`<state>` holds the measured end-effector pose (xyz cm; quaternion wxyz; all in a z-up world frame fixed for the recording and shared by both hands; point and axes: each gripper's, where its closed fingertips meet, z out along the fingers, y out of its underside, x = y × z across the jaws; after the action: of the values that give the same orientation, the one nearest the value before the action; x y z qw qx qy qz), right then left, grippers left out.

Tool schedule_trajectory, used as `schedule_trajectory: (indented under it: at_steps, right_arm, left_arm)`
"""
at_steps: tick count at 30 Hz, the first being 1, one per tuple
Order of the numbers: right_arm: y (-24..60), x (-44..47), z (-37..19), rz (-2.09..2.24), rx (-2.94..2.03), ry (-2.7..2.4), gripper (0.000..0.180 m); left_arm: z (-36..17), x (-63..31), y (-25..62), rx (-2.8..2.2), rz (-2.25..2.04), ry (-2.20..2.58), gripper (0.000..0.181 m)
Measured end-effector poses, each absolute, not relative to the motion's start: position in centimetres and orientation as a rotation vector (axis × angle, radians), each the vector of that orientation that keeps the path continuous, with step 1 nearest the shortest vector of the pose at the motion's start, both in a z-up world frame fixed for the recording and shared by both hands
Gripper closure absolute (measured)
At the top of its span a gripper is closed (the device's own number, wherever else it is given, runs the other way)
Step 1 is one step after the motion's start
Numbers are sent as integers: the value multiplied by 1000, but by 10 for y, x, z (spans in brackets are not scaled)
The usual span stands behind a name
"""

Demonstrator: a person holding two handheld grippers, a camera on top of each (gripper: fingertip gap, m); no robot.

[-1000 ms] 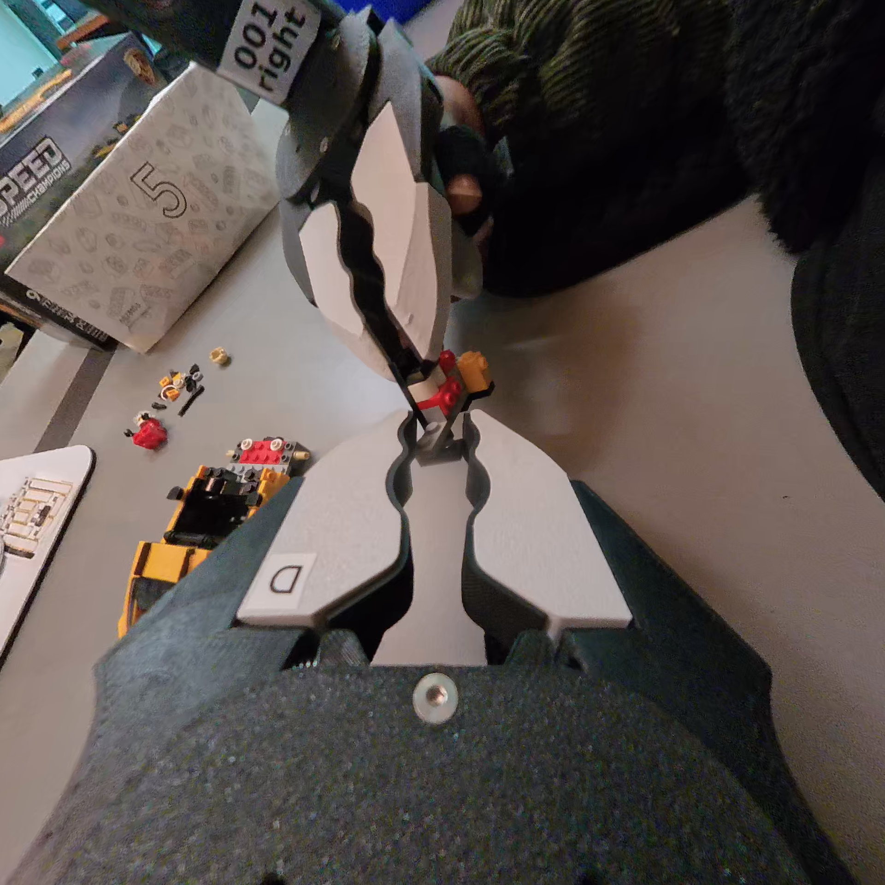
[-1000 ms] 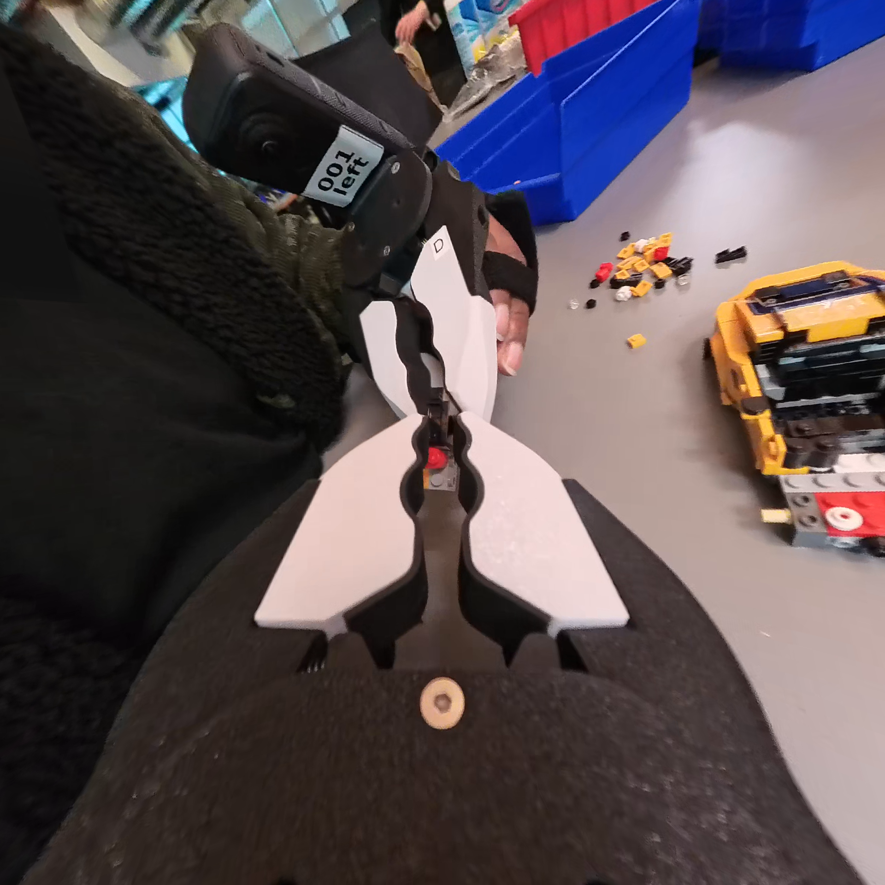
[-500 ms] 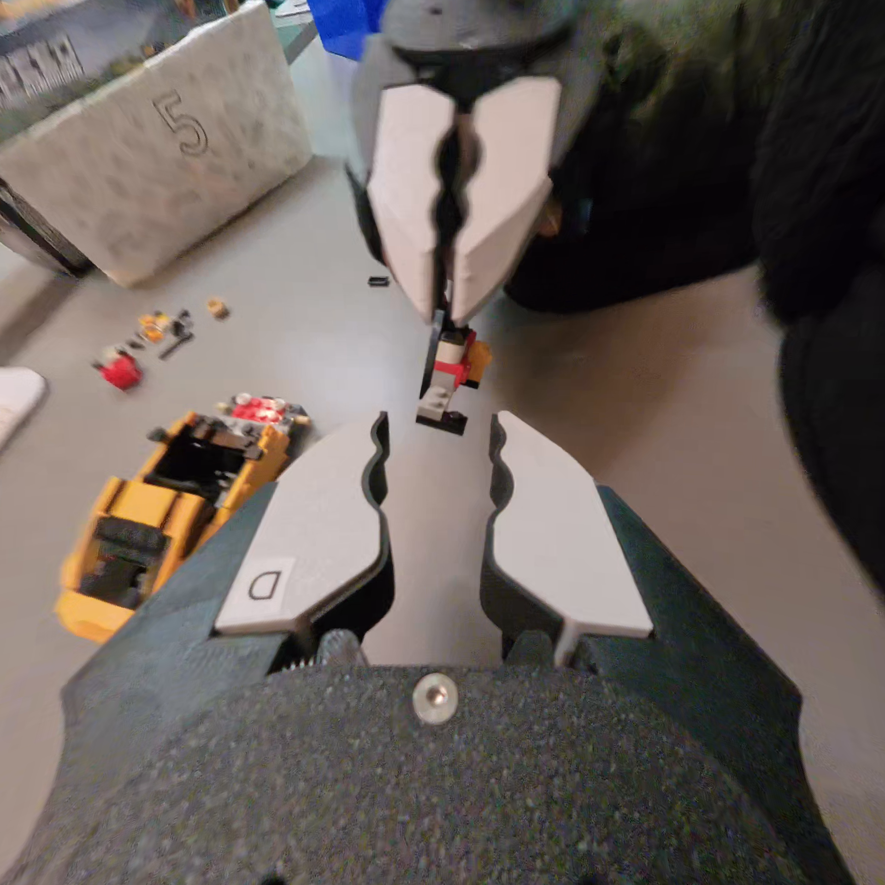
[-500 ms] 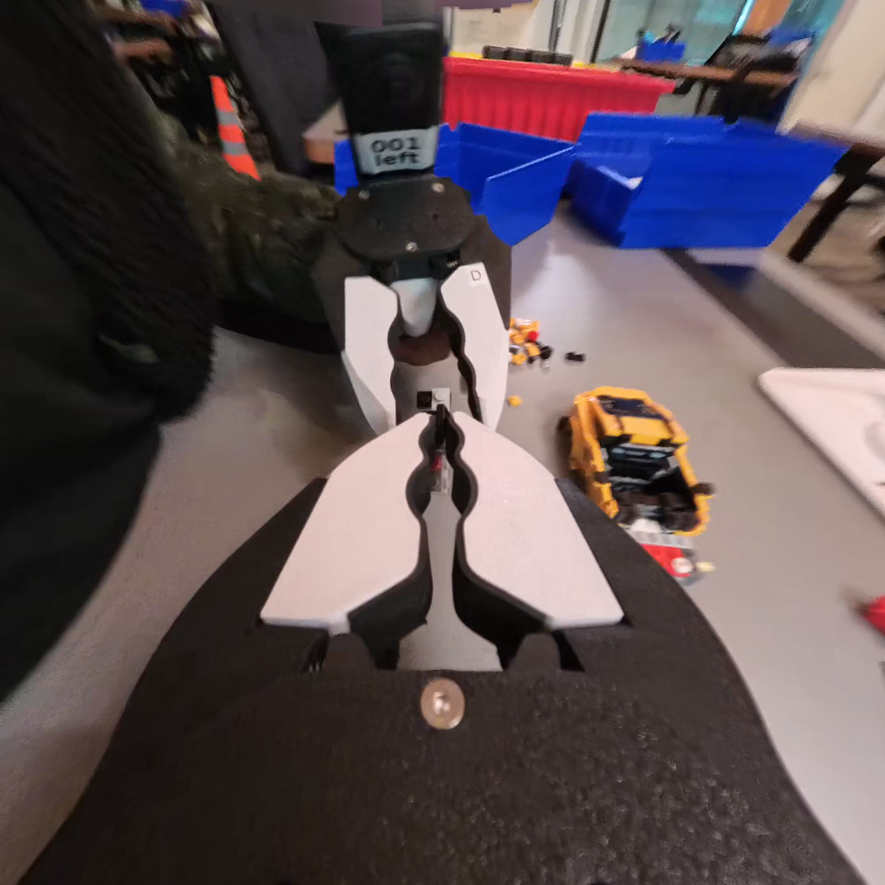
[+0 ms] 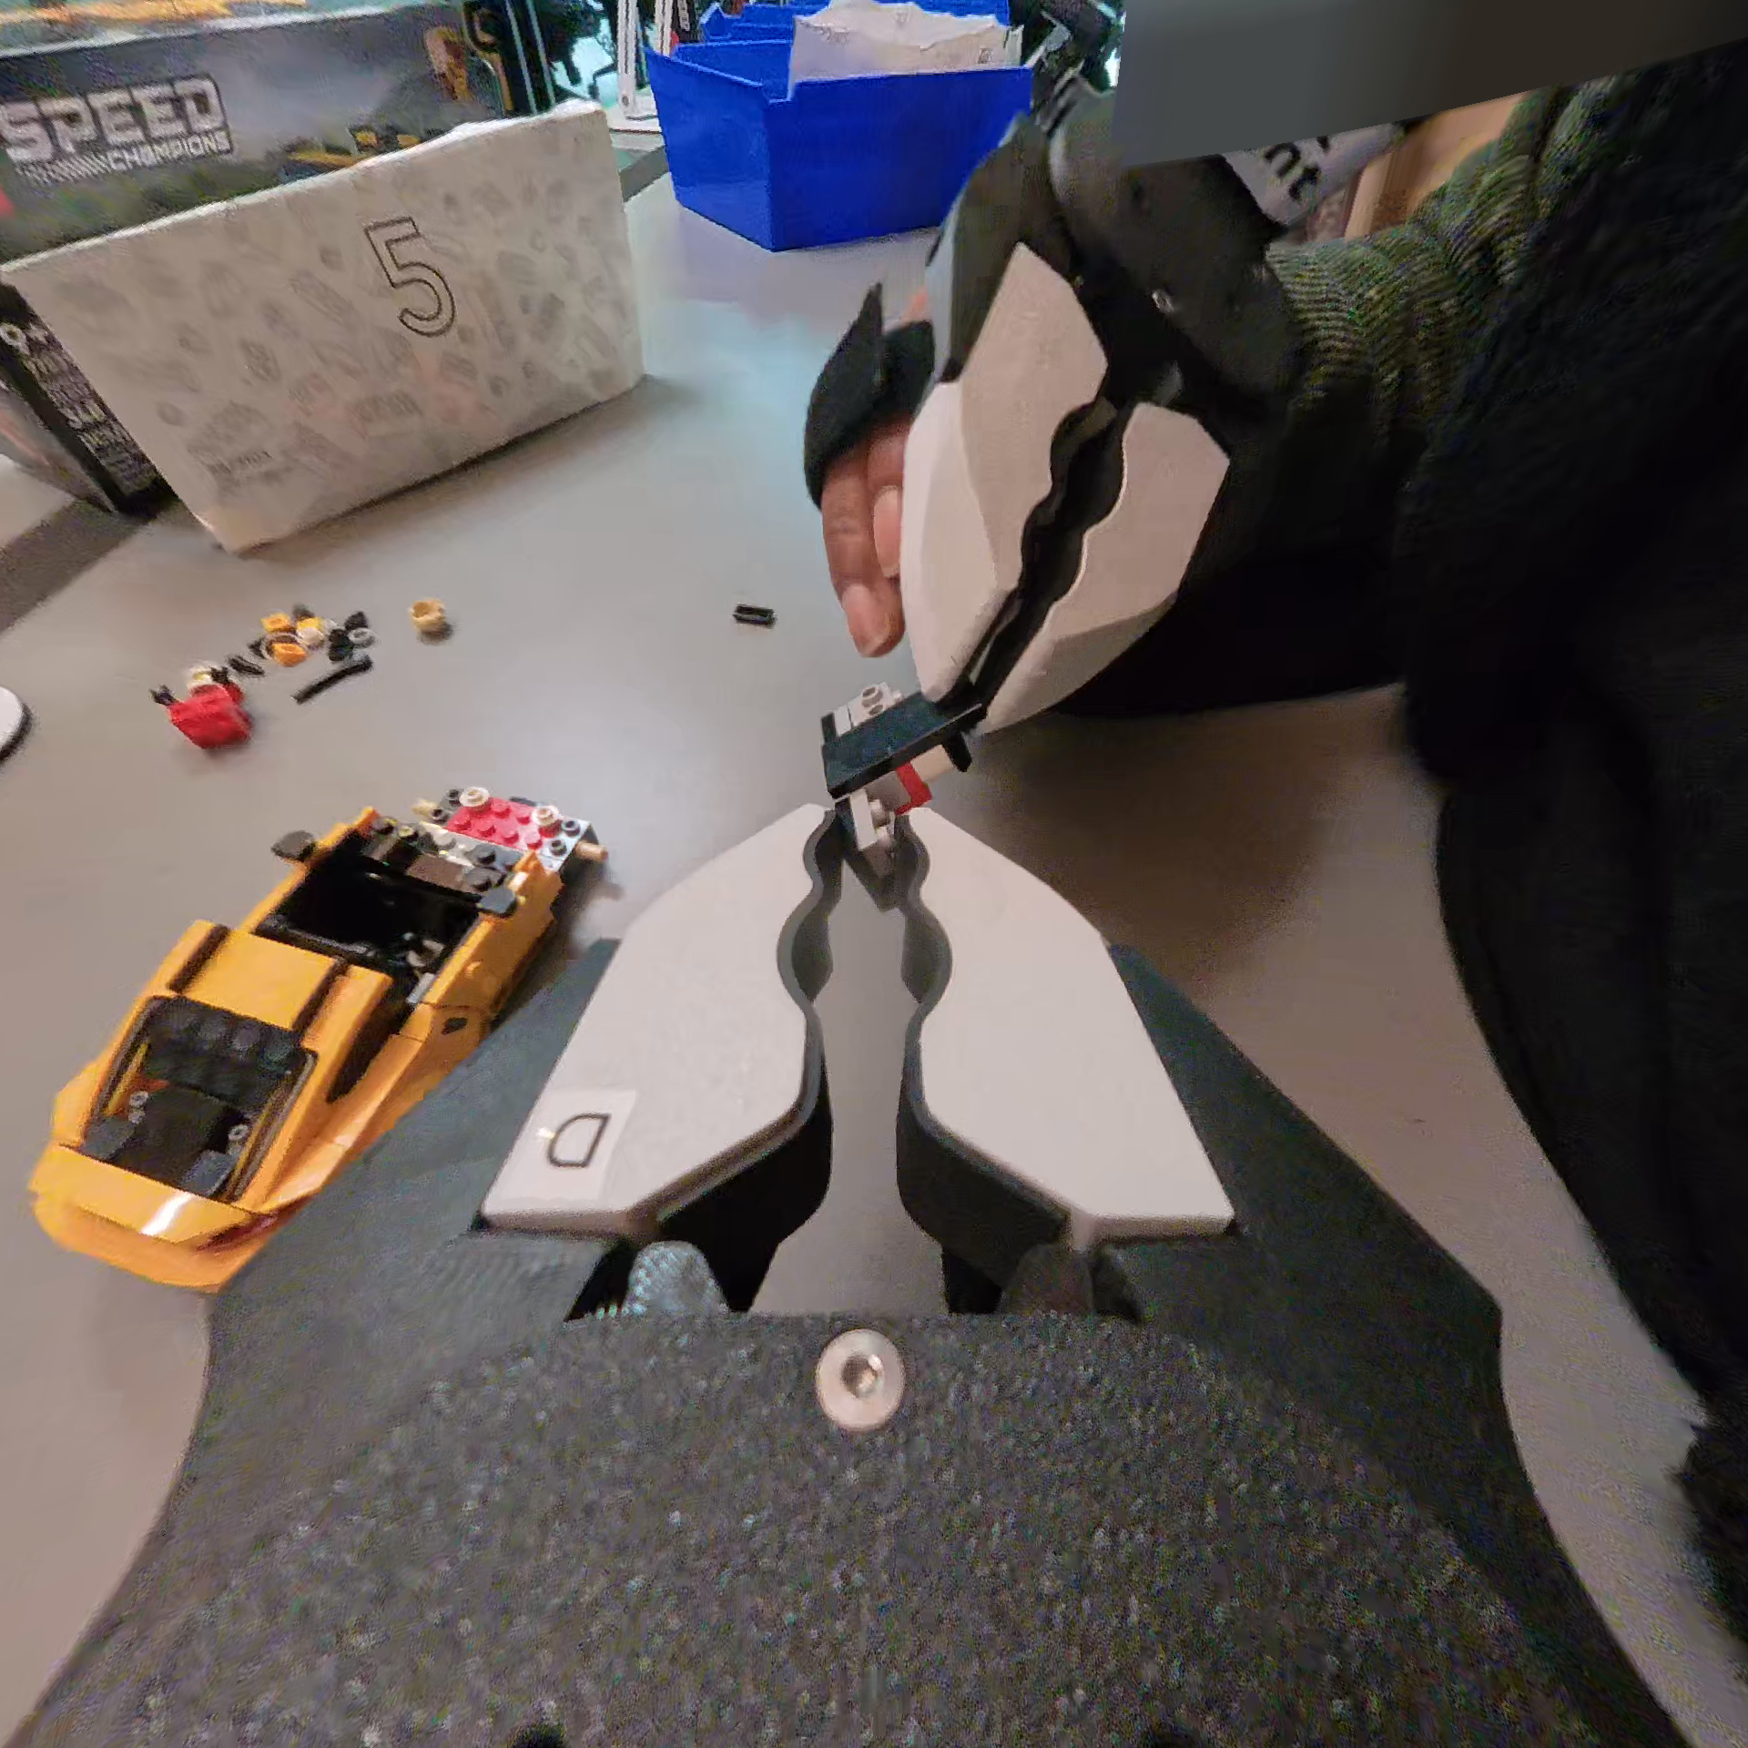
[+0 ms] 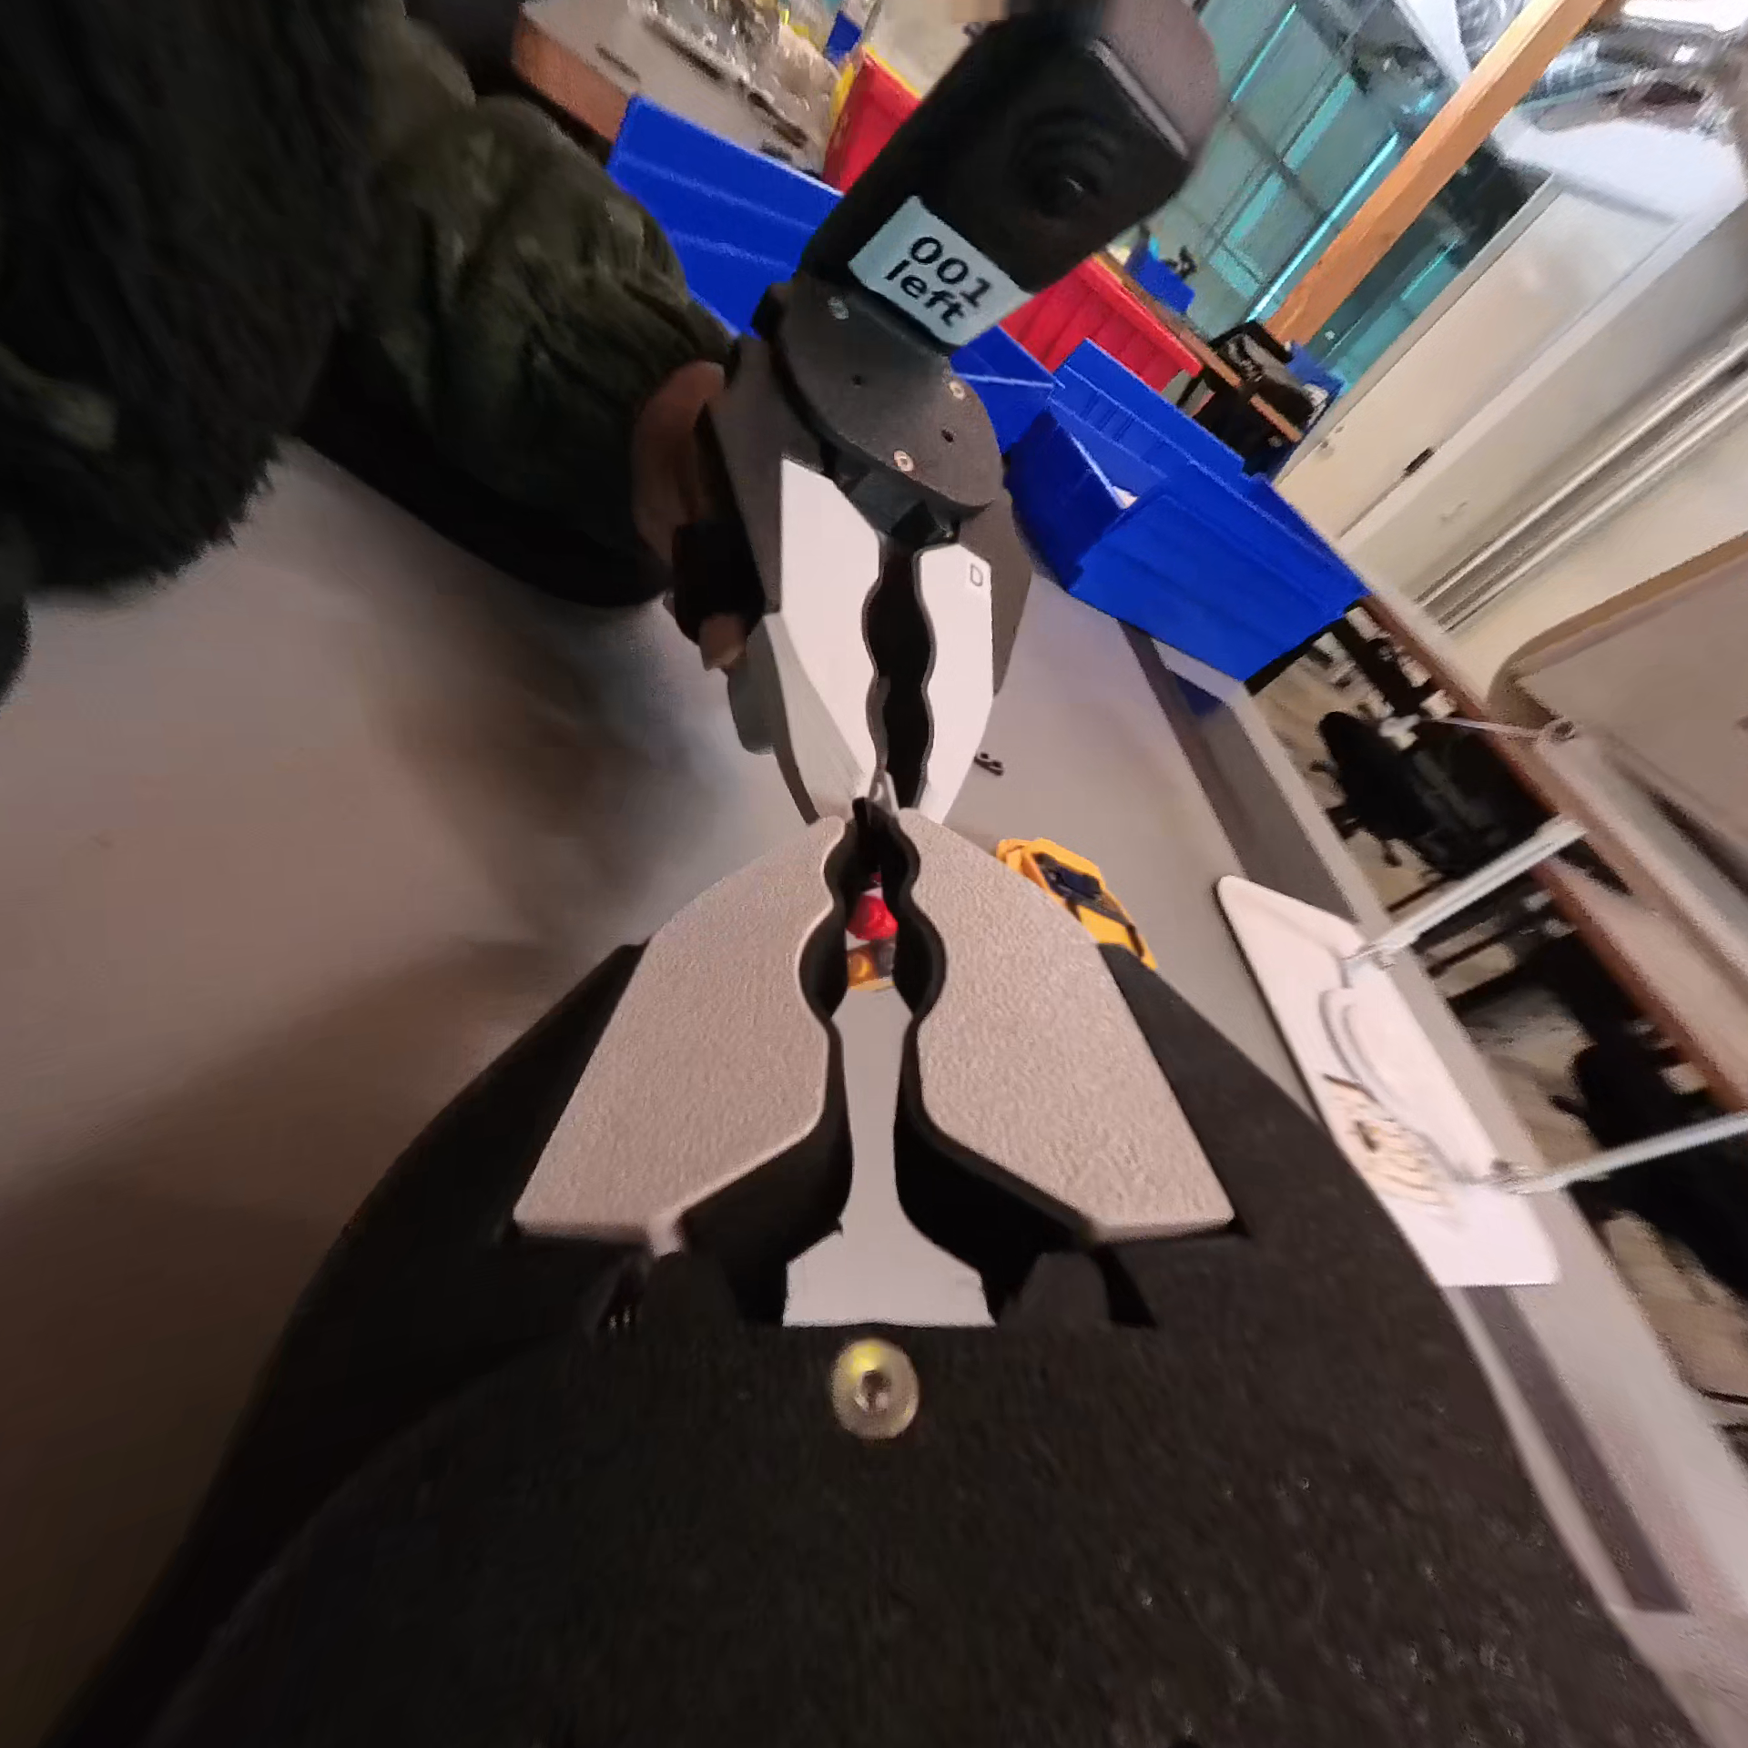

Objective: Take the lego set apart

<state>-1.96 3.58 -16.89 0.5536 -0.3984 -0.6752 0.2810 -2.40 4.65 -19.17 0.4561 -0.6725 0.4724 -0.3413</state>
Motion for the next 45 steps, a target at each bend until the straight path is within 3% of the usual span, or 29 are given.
schedule_trajectory:
  at_steps: [9,17,22,27,30,35,40,45]
  right_arm:
    - [62,-11,-170,953,-1263,-1459,177]
    - [74,-9,-175,1095,-1406,-1371,177]
    - [70,-9,-173,1232,-1446,-1339,177]
    - [52,-14,-171,1302,-1387,-1403,177]
    - [45,-15,-170,1310,-1359,-1434,177]
    - [43,-13,-167,1334,-1336,-1436,173]
    - [72,-7,-161,1199,-1371,-1306,170]
    - [101,5,-157,1078,-1426,-1172,170]
  left_arm:
    - [-205,-19,43,-1564,-490,1374,172]
    - [-244,-23,43,-1803,-586,1390,170]
    - [-225,-21,44,-1798,-797,1255,152]
    - [-190,-18,48,-1679,-917,1108,158]
    - [-187,-14,43,-1637,-879,1147,177]
    - [-184,-14,38,-1644,-821,1200,177]
    - [-176,-52,51,-1686,-484,1207,177]
    - [-150,-225,73,-1944,196,787,178]
